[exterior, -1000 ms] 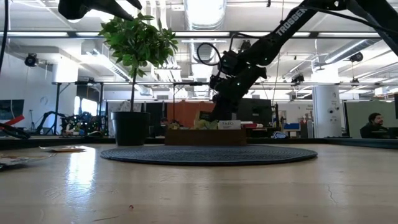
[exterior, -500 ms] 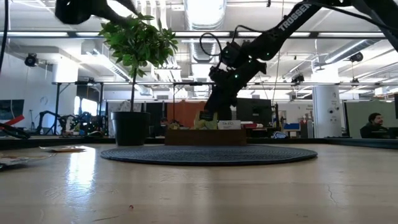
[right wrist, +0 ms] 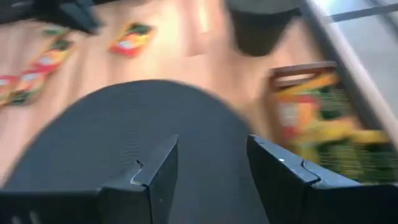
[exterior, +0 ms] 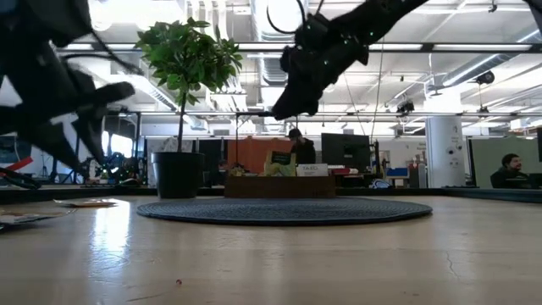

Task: Pick & Place Tea
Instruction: Put the orange tea bag into the left slot of the wooden organizer

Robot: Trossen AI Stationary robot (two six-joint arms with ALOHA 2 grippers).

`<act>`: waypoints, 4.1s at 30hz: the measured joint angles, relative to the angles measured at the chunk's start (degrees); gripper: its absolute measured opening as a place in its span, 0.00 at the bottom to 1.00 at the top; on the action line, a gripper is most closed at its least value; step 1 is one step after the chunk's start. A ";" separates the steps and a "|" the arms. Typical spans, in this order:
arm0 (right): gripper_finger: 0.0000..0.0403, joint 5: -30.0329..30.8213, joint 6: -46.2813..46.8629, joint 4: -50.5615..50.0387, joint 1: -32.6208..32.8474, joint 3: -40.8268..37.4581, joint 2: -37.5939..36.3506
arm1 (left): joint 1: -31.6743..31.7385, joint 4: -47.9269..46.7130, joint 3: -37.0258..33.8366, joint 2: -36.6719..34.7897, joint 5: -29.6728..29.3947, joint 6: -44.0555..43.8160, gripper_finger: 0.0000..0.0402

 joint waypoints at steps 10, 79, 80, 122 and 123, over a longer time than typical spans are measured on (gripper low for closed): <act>0.44 -10.15 19.17 3.52 10.11 0.00 4.07 | 8.64 -1.81 -5.83 -1.95 0.80 -1.26 0.30; 0.33 -2.08 53.28 11.36 16.23 21.08 35.41 | 16.90 52.14 -21.95 1.54 -2.37 8.93 0.30; 0.33 -2.00 53.34 11.92 16.23 21.05 35.42 | 16.90 53.07 -21.95 2.11 -2.39 8.95 0.30; 0.02 9.54 29.87 1.75 14.85 18.76 13.92 | 16.56 52.51 -15.22 -23.67 -13.73 30.65 0.30; 0.02 9.78 29.56 3.29 14.85 18.49 12.14 | 16.62 53.35 -15.24 -24.00 -13.02 31.38 0.30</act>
